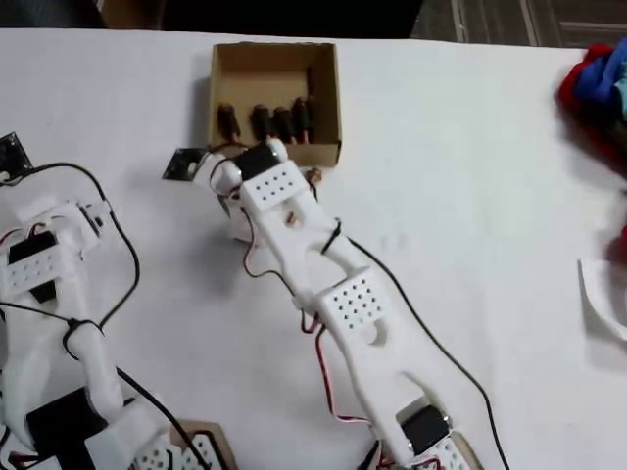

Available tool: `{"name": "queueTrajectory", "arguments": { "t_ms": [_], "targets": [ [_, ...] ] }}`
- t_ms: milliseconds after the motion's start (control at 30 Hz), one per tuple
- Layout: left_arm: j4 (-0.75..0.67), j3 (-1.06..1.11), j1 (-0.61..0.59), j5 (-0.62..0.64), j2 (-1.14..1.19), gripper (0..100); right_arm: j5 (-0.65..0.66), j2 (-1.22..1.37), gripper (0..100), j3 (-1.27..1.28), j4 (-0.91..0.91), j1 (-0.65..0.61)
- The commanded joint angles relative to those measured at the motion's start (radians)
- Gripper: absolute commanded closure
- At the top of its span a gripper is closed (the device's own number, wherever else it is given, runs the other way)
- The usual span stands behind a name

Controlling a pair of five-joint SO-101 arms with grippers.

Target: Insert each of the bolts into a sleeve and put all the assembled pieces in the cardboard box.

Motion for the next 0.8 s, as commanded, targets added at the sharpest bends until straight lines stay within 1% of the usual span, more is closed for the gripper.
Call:
{"name": "queueTrajectory", "arguments": {
  "t_ms": [0, 100, 167, 267, 300, 367, 500, 667, 767],
  "targets": [
    [-0.012, -0.016, -0.008, 0.006, -0.008, 84, -0.002, 0.004, 79.0, -0.008, 0.018, 0.036],
    [-0.012, -0.016, -0.008, 0.006, -0.008, 84, -0.002, 0.004, 80.0, -0.006, 0.018, 0.036],
    [-0.012, -0.016, -0.008, 0.006, -0.008, 84, -0.002, 0.005, 85.5, -0.006, 0.027, 0.036],
    [-0.012, -0.016, -0.008, 0.006, -0.008, 84, -0.002, 0.012, 97.3, 0.002, 0.045, 0.038],
    [-0.012, -0.018, -0.008, 0.006, -0.008, 84, -0.002, 0.015, 98.6, 0.006, 0.047, 0.039],
    [-0.012, -0.018, -0.006, 0.006, -0.008, 84, -0.006, 0.015, 97.1, 0.003, 0.059, 0.042],
    [-0.012, -0.018, -0.005, 0.006, -0.008, 84, -0.028, 0.01, 97.9, -0.005, 0.065, 0.041],
    [-0.012, -0.018, -0.003, 0.006, -0.008, 84, -0.17, -0.05, 97.9, -0.083, 0.071, 0.042],
    [-0.011, -0.018, -0.002, 0.006, -0.008, 84, -0.227, -0.133, 97.9, -0.137, 0.077, 0.042]
  ]
}}
